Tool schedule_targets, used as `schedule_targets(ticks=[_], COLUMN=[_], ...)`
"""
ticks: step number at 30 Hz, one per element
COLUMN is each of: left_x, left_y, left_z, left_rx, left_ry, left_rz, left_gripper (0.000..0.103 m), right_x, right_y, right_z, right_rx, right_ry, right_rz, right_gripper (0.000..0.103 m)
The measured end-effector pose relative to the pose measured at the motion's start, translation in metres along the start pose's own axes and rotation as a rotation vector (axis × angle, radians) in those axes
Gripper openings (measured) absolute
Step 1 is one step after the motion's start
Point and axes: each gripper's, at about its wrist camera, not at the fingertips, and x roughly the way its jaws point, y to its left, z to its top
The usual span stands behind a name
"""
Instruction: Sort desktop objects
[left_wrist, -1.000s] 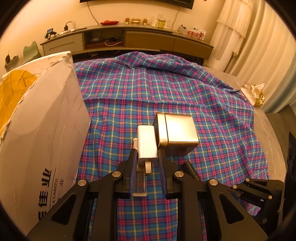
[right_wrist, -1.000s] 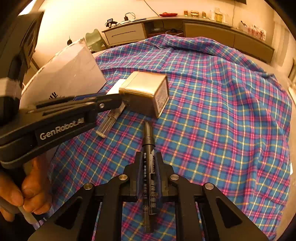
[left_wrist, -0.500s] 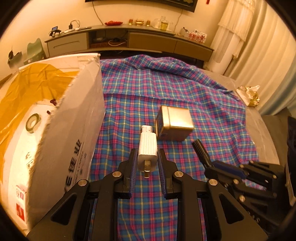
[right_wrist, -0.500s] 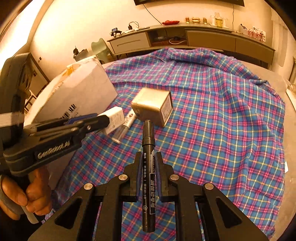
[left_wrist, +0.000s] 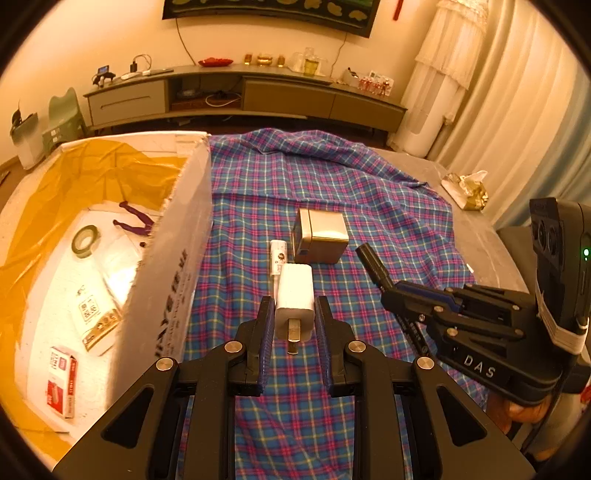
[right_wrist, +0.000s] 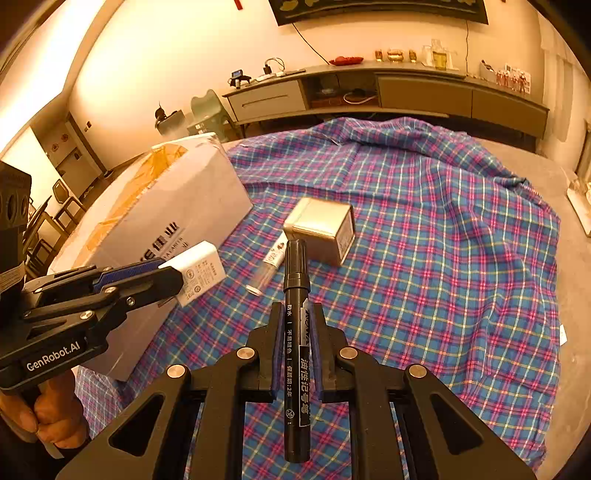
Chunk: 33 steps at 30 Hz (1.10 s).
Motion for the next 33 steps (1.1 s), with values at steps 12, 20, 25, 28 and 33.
schedule_targets(ticks=[12,20,25,28,33], left_x=[-0.035,-0.061,-0.068,-0.071,-0.082], left_y=[0.013,0.035,0.053,0.063,0.077], left_z=[-0.002,-0.002,-0.003,-0.001,0.000], left_rx=[0.017,-0.001,-0.023,-0.041,-0.060], left_ry=[-0.056,-0.106,-0.128,-0.138,-0.162], left_rz=[-0.014,-0.031,-0.041,-0.052,-0.062], left_gripper=[0.022,0.022,0.022,0.022,0.022], right_x=[-0.026,-0.037,-0.042,-0.044,-0.050], right_y=[0.041,0.071,0.078,0.082,0.095], right_z=[0.002,0.001,-0.002,-0.001,0.005], right_rx=[-0.053,-0.053,-0.017,-0.019,-0.038], right_ry=[-0.073,-0.109,-0.106,-0.097,-0.103], right_rz=[0.007,0.020,0.019,0.005,-0.010], right_gripper=[0.015,0.015,0.015,0.015,0.015])
